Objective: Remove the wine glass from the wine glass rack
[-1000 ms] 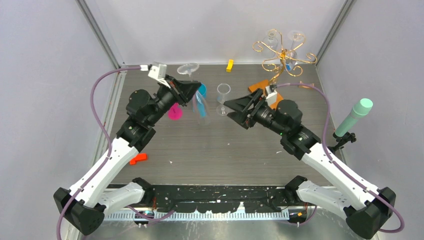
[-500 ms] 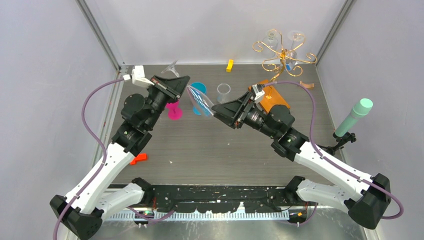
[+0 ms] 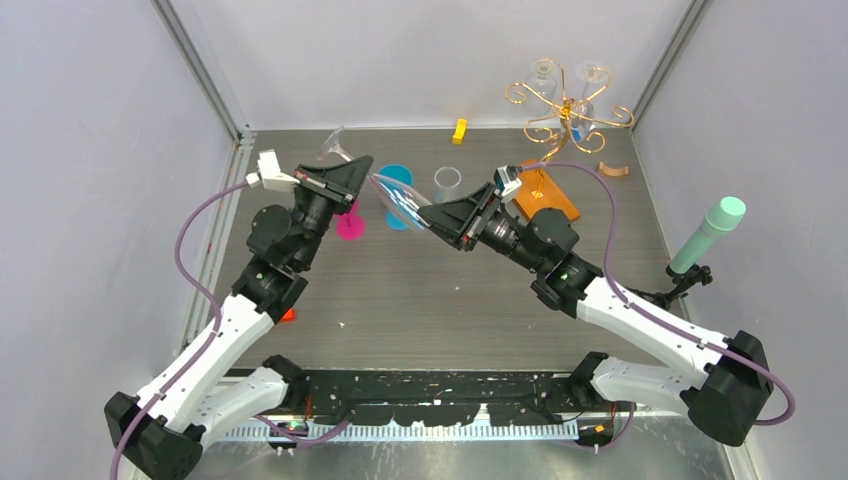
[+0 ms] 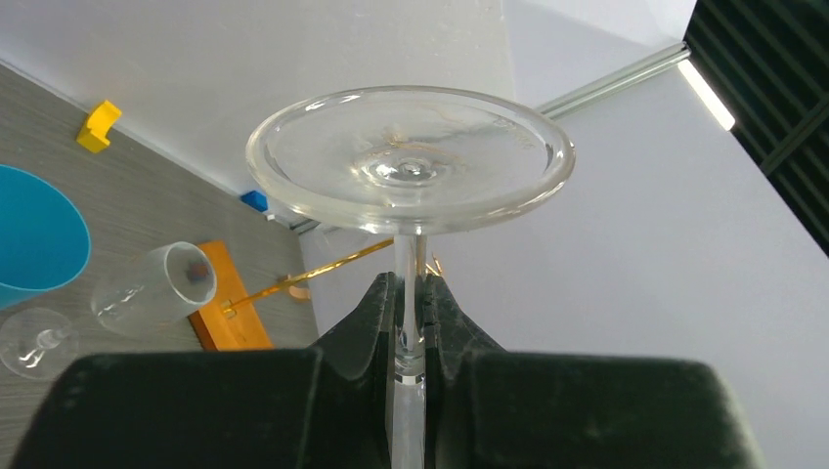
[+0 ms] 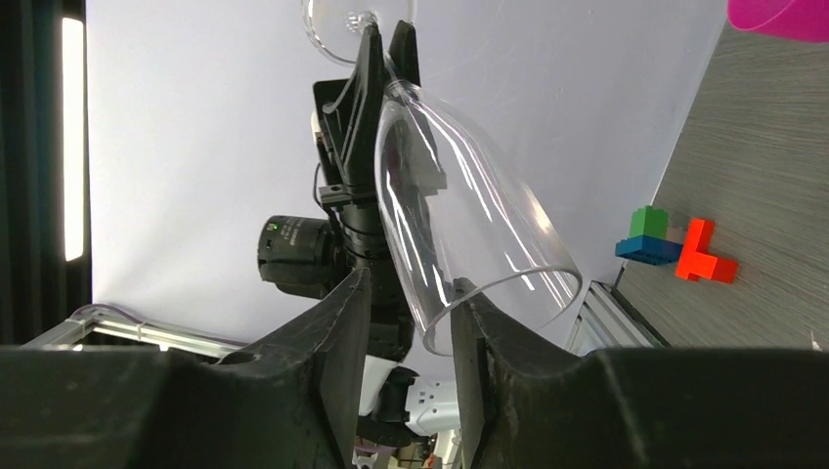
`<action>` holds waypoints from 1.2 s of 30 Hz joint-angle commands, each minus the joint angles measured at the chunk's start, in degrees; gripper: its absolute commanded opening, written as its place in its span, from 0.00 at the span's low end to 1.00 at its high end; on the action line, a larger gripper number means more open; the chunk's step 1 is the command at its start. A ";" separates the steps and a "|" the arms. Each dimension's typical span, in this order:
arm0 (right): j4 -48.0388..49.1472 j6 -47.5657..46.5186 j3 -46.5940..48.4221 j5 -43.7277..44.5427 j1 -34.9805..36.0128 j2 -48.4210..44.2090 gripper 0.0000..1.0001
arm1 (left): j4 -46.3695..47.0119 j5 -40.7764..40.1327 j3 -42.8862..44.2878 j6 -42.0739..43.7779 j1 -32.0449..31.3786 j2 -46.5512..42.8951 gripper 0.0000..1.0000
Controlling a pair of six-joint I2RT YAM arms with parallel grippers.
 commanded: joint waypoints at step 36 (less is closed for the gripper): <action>-17.09 -19.88 15.76 11.56 0.95 -1.60 0.00 | 3.68 15.19 -7.88 17.67 0.04 -9.63 1.00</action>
